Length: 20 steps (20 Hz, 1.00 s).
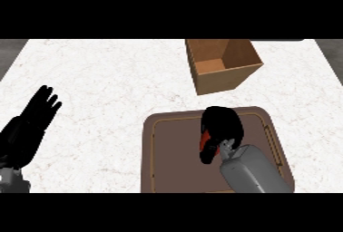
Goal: Pick the bell pepper from the tray and place it in the cardboard box
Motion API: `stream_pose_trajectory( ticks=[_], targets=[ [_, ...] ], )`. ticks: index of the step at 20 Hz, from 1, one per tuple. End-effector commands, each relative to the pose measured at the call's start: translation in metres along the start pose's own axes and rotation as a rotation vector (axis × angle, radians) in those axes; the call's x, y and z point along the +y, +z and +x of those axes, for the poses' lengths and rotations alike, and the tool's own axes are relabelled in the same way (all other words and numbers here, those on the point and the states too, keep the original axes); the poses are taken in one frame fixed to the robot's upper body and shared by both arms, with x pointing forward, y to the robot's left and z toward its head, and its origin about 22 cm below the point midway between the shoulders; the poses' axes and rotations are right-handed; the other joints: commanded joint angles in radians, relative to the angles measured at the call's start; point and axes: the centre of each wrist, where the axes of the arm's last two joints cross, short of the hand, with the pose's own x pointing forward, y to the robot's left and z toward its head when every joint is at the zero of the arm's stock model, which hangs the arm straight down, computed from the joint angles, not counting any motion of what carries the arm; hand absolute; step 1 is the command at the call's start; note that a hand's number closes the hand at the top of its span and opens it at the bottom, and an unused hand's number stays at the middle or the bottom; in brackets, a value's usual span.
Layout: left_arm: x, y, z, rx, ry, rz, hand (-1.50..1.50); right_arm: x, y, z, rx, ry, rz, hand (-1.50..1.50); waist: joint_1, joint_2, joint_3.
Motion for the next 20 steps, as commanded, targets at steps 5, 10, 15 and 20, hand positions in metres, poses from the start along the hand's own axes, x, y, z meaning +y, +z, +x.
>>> stream_pose_trajectory(
  ticks=[5,10,15,20],
  targets=[
    [-0.03,-0.014,0.008,-0.042,-0.025,-0.12,0.0,-0.052,-0.041,0.053,0.211,-0.166,-0.096,1.5,0.114,0.036,0.0],
    [-0.035,-0.019,0.014,-0.052,-0.041,-0.14,0.0,-0.084,-0.057,0.07,0.321,-0.208,-0.158,1.5,0.157,0.043,-0.001],
    [-0.042,-0.019,0.013,-0.054,-0.026,-0.152,0.0,-0.106,-0.062,0.093,0.364,-0.188,-0.297,1.5,0.159,0.036,-0.002],
    [-0.056,-0.031,0.013,-0.048,-0.028,-0.155,0.0,-0.144,-0.041,0.13,0.296,-0.158,-0.449,1.5,0.148,0.034,-0.003]
  ],
)
